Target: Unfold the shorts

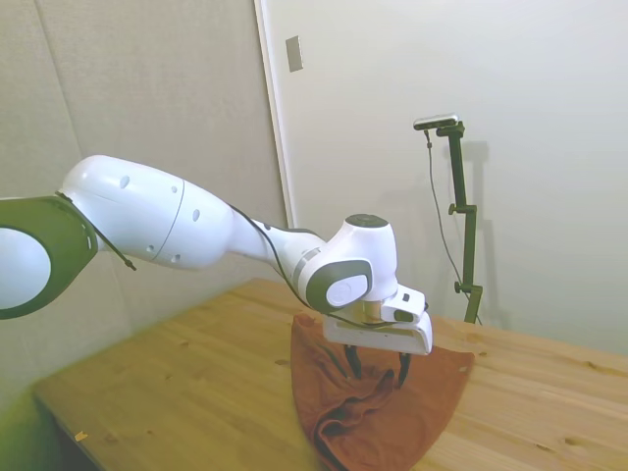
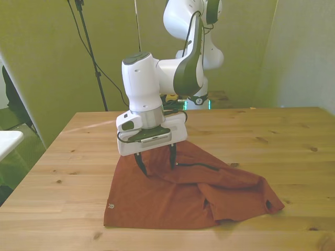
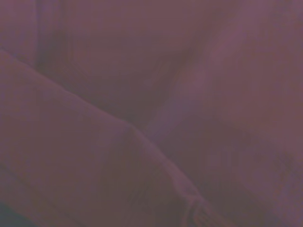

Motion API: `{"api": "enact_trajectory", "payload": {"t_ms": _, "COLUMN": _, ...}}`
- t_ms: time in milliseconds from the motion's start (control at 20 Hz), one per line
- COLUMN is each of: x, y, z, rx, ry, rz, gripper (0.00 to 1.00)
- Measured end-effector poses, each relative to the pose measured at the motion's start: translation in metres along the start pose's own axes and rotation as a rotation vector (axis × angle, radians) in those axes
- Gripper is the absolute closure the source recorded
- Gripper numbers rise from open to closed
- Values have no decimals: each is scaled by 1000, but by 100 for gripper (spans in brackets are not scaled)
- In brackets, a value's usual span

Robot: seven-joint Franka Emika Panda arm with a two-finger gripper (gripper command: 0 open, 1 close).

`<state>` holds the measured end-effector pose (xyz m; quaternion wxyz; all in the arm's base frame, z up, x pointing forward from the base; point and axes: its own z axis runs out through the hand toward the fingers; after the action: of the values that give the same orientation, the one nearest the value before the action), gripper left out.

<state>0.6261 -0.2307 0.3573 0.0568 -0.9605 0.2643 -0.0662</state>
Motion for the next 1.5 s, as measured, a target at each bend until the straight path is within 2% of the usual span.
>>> {"api": "enact_trajectory", "payload": {"t_ms": 500, "x": 8, "y": 9, "z": 2, "rx": 20, "ry": -25, "rz": -1, "gripper": 100}}
{"api": "enact_trajectory", "payload": {"t_ms": 1000, "x": 11, "y": 4, "z": -13, "rx": 33, "ry": -18, "rz": -29, "gripper": 100}}
{"api": "enact_trajectory", "payload": {"t_ms": 1250, "x": -14, "y": -25, "z": -42, "rx": 65, "ry": -3, "rz": -97, "gripper": 100}}
{"api": "enact_trajectory", "payload": {"t_ms": 1500, "x": -82, "y": -74, "z": -74, "rx": 83, "ry": 27, "rz": -202, "gripper": 100}}
